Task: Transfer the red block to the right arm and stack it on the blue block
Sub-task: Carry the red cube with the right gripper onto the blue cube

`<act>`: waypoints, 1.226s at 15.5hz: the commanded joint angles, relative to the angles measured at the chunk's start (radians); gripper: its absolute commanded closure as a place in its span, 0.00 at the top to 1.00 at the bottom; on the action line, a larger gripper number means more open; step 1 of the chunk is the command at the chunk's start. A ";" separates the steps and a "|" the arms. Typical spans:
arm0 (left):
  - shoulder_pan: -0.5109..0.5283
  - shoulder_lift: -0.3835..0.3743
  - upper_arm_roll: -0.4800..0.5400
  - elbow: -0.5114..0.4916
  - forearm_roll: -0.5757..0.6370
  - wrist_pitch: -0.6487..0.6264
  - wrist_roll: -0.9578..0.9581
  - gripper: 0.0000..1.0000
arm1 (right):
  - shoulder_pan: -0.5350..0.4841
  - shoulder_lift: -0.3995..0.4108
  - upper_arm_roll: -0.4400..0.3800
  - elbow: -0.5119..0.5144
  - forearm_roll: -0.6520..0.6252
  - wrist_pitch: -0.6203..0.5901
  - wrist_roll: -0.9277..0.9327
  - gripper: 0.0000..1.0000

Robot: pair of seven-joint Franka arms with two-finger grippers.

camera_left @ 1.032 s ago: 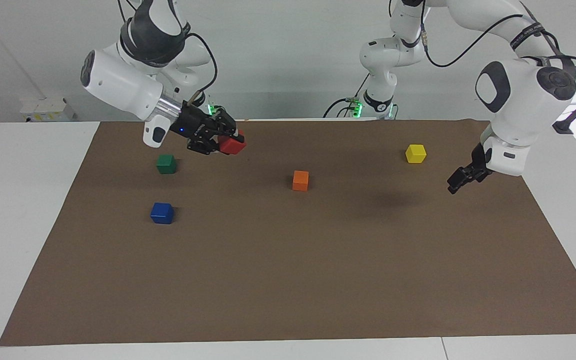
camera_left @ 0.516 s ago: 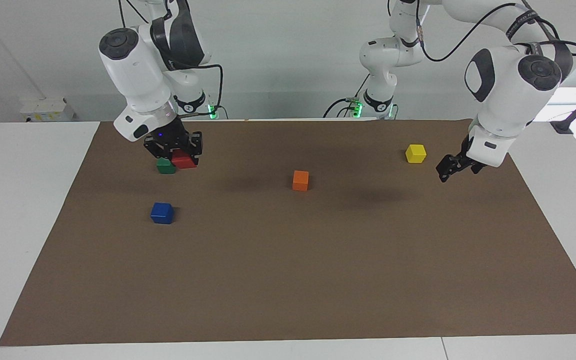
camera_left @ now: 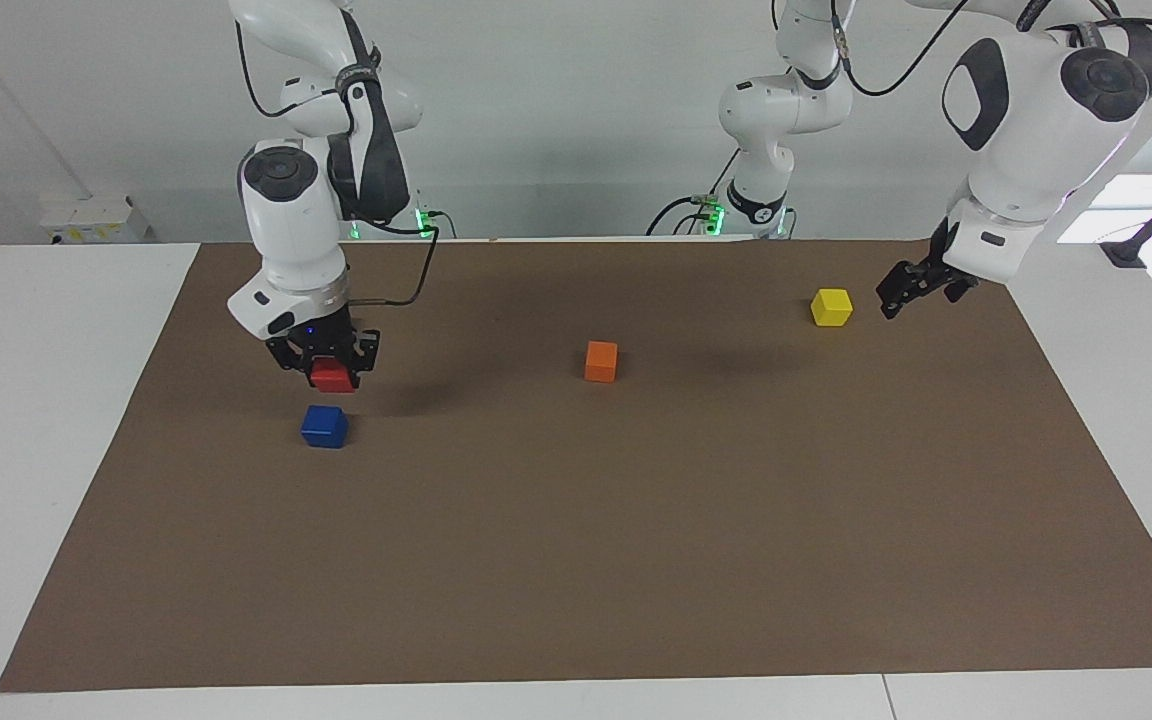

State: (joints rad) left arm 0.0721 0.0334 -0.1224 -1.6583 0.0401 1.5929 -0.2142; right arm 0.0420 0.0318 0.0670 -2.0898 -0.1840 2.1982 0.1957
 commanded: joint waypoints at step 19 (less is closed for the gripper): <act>-0.014 -0.105 0.010 -0.009 -0.026 -0.044 0.185 1.00 | -0.105 0.057 0.010 -0.182 -0.061 0.413 0.036 0.00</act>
State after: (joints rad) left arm 0.0694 -0.0501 -0.1280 -1.6431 0.0309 1.5478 -0.0599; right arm -0.0458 0.0939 0.0661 -2.2510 -0.2187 2.5792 0.1959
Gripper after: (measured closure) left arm 0.000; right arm 0.441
